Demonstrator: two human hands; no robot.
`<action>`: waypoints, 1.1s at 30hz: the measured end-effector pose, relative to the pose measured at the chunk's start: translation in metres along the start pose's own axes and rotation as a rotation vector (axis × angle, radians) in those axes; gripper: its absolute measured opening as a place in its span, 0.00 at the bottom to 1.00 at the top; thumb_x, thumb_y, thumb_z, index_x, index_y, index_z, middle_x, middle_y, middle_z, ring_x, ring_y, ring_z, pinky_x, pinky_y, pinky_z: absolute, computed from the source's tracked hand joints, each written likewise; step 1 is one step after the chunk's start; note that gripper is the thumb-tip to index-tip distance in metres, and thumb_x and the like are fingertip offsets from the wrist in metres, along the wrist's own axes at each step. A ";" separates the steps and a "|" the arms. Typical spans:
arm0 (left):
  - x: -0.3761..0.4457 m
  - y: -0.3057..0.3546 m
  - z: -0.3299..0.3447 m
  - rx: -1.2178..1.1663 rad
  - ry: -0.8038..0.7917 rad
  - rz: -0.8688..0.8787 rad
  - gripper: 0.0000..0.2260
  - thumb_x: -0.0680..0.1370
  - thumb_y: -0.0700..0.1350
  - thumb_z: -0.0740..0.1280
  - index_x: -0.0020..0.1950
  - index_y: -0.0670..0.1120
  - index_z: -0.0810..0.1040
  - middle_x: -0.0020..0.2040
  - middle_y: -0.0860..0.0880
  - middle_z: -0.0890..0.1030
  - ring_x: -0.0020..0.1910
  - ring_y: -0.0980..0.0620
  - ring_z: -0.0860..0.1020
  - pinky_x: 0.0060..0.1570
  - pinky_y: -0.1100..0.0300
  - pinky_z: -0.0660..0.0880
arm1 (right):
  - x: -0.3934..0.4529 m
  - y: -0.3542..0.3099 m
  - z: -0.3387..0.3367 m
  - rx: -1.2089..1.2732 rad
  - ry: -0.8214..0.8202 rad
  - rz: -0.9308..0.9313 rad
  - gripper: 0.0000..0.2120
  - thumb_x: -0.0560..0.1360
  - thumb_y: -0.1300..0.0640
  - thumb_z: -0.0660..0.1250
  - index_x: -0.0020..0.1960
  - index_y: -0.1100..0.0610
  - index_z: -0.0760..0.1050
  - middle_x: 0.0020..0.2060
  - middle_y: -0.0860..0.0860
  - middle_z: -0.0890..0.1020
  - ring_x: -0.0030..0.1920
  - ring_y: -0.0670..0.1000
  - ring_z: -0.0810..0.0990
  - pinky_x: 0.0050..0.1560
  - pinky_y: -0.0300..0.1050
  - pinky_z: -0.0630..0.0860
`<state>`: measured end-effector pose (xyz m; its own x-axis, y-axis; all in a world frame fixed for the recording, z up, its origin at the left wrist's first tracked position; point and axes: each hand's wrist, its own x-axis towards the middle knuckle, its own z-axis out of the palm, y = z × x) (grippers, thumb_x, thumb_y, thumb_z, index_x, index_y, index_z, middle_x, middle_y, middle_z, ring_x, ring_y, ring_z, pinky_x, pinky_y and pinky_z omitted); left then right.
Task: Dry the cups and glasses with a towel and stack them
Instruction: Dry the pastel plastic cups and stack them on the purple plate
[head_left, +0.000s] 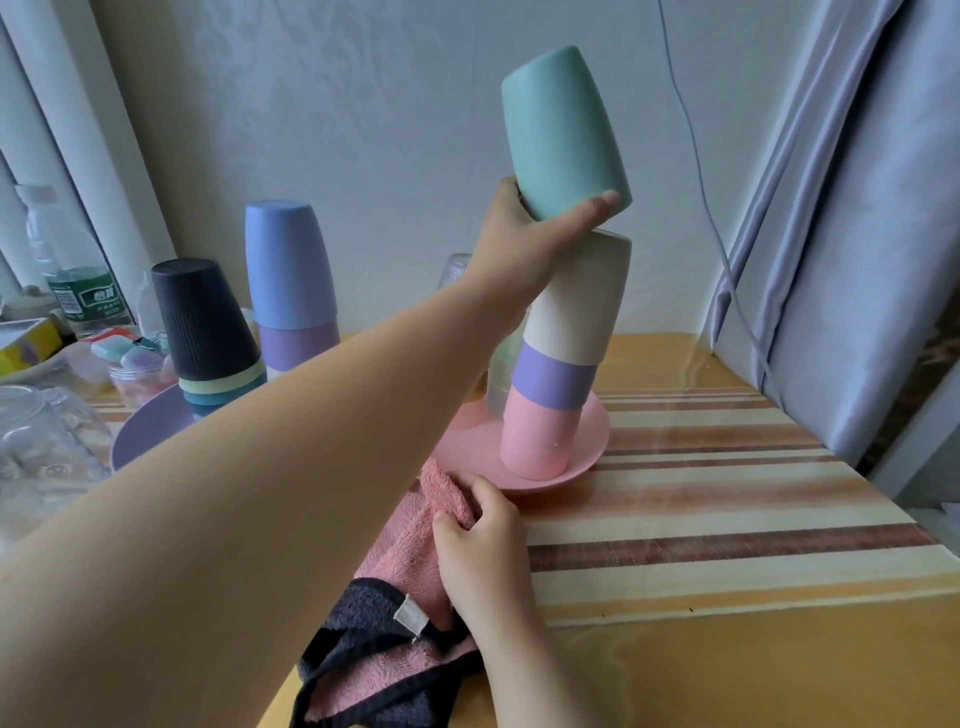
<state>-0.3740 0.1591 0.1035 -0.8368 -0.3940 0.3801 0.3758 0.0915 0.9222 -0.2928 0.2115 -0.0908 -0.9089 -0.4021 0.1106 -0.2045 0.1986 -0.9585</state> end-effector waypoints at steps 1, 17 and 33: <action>-0.004 0.003 -0.004 0.014 0.015 0.022 0.21 0.73 0.45 0.75 0.60 0.44 0.70 0.49 0.51 0.78 0.43 0.59 0.78 0.34 0.72 0.73 | 0.001 0.000 0.000 -0.003 0.002 0.000 0.15 0.74 0.61 0.62 0.58 0.48 0.75 0.48 0.45 0.80 0.45 0.43 0.76 0.46 0.32 0.72; -0.203 -0.063 -0.166 0.238 0.140 -0.292 0.23 0.63 0.48 0.79 0.55 0.52 0.75 0.49 0.47 0.81 0.38 0.60 0.81 0.33 0.67 0.76 | -0.011 -0.028 0.001 0.250 0.121 -0.119 0.18 0.74 0.67 0.64 0.49 0.42 0.75 0.49 0.44 0.82 0.54 0.46 0.80 0.61 0.47 0.74; -0.214 -0.080 -0.172 0.513 0.055 -0.125 0.24 0.64 0.62 0.70 0.59 0.60 0.77 0.50 0.53 0.82 0.53 0.53 0.80 0.51 0.51 0.78 | -0.052 -0.035 0.045 -0.004 -0.027 -0.453 0.29 0.76 0.32 0.46 0.73 0.43 0.49 0.76 0.42 0.52 0.74 0.35 0.48 0.70 0.27 0.50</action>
<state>-0.1564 0.0793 -0.0637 -0.8356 -0.4766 0.2732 0.0195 0.4713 0.8818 -0.2223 0.1850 -0.0746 -0.7175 -0.4725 0.5118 -0.5811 0.0008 -0.8138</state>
